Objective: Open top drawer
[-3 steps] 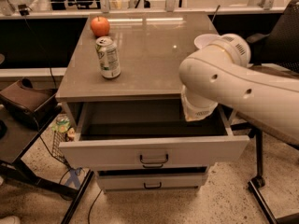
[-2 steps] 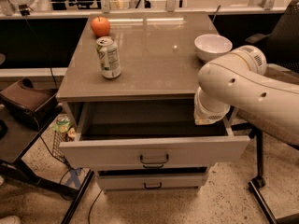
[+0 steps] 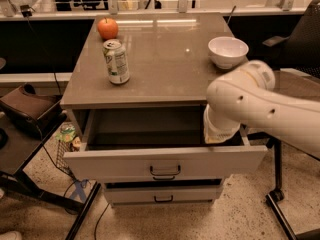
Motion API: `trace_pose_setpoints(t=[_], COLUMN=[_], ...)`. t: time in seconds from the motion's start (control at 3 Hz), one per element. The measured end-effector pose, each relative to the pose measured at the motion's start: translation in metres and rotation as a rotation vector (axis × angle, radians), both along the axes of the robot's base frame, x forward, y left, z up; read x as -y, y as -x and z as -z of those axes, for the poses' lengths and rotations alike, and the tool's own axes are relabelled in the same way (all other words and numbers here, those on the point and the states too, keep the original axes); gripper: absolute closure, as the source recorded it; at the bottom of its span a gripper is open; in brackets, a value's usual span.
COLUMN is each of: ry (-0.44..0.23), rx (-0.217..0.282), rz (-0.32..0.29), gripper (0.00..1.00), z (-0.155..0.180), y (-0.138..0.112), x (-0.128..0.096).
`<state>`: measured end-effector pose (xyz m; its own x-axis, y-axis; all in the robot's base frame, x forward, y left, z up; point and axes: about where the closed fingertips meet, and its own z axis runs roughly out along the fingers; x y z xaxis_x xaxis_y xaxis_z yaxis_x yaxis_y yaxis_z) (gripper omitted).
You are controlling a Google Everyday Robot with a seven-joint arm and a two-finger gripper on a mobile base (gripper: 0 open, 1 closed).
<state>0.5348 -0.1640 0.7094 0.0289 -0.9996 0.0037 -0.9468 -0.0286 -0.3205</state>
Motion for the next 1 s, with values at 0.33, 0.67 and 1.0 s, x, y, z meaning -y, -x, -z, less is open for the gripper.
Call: trace_pose_setpoints(t=[0.33, 0.67, 1.0], ry=[-0.056, -0.11, -0.11], rx=[-0.009, 0.006, 0.005], rz=[0.005, -0.031, -0.032], gripper=[1.0, 1.0, 1.0], z=[0.031, 0.052, 0.052], y=[0.006, -0.012, -0.012], x=[-0.005, -0.014, -0.014])
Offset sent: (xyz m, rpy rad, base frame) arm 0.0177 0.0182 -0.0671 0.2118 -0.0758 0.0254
